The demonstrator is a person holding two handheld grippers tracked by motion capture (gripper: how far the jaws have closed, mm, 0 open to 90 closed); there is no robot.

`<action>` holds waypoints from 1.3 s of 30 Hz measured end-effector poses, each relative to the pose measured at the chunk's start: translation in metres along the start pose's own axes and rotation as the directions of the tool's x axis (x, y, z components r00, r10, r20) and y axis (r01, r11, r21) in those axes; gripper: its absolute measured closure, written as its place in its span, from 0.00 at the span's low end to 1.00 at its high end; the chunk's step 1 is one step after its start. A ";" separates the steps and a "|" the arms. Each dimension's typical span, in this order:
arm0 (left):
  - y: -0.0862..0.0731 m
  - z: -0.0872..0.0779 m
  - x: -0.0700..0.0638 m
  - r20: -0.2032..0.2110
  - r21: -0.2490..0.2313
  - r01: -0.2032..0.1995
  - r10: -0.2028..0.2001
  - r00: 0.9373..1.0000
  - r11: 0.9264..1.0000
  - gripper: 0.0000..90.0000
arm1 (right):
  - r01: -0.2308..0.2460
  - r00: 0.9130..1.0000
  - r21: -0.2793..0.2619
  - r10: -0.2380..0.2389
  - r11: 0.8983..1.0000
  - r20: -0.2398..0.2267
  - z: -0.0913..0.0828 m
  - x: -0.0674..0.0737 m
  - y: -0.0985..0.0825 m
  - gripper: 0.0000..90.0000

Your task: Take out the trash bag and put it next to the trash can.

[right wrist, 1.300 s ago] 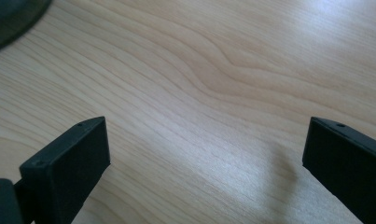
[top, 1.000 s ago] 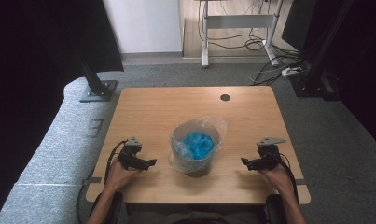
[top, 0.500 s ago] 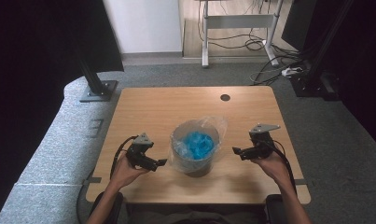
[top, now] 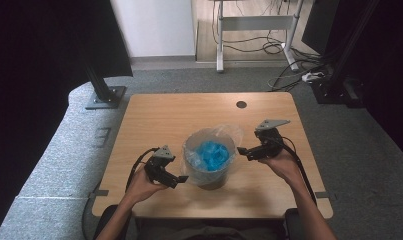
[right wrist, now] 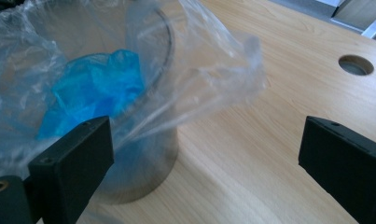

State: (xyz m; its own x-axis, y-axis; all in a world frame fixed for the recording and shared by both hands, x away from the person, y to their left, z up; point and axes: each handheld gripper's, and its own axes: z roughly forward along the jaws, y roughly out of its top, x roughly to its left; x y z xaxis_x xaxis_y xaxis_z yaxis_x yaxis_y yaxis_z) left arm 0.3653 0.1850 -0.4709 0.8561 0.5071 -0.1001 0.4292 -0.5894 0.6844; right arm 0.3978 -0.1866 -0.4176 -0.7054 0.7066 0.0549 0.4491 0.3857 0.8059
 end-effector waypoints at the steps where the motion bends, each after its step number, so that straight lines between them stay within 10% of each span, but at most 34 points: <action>1: 0.000 0.003 0.000 0.005 0.001 0.005 -0.005 1.000 1.000 0.03 | -0.001 1.000 0.003 0.001 1.000 -0.006 0.003 0.001 0.003 0.05; 13: 0.002 0.018 -0.002 0.031 0.020 0.000 -0.001 1.000 1.000 0.17 | -0.030 0.999 0.010 0.031 0.999 -0.027 0.014 -0.004 0.019 0.17; 24: 0.002 0.003 -0.003 0.042 -0.010 -0.037 0.038 0.998 0.999 0.52 | -0.002 0.997 0.040 0.005 0.999 -0.074 0.024 0.001 0.023 0.24; 33: 0.008 -0.013 -0.002 0.086 -0.039 0.003 0.001 0.996 0.999 0.94 | 0.042 0.995 0.024 -0.039 0.999 -0.094 0.028 0.011 0.031 0.83; 39: 0.021 -0.030 -0.001 0.096 -0.058 -0.001 0.006 0.995 0.998 1.00 | 0.048 0.994 0.023 -0.045 0.999 -0.096 0.019 0.013 0.037 0.99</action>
State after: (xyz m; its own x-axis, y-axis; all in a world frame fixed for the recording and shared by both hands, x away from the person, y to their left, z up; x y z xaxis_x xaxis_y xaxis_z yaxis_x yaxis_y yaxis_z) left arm 0.3648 0.1908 -0.4351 0.8825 0.4404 -0.1651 0.4112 -0.5522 0.7252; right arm 0.4155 -0.1526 -0.3984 -0.7743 0.6284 0.0743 0.4272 0.4325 0.7940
